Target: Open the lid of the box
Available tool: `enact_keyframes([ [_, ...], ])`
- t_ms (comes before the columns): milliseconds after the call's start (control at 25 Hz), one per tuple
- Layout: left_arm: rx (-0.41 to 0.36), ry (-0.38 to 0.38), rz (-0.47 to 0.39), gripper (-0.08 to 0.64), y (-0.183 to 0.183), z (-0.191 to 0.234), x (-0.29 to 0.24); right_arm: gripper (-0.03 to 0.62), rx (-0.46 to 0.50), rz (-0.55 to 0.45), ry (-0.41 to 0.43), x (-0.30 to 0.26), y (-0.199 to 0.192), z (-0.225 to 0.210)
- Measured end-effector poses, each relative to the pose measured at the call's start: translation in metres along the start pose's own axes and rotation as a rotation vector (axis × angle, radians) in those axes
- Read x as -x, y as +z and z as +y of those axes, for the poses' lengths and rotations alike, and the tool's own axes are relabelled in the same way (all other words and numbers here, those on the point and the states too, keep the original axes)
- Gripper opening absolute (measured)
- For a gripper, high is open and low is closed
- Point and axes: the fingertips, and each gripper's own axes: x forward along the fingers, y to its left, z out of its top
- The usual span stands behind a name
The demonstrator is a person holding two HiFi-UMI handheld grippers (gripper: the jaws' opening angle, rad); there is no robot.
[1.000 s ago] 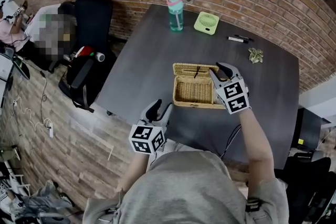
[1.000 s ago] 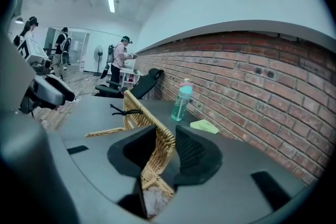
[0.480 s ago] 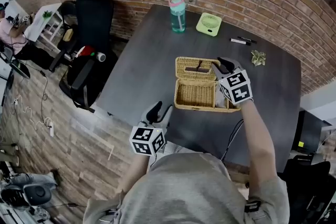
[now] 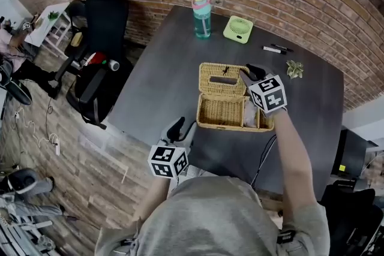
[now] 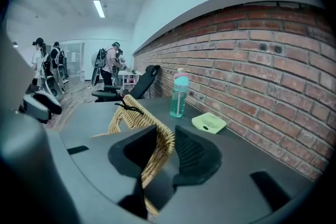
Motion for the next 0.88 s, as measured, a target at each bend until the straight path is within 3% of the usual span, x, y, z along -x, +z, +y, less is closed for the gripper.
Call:
enact_keyframes([
  [880,0.01,0.034,0.012,0.176,0.0,0.013,-0.016,0.112,-0.221,0.053,0.028,-0.054,-0.037,-0.029],
])
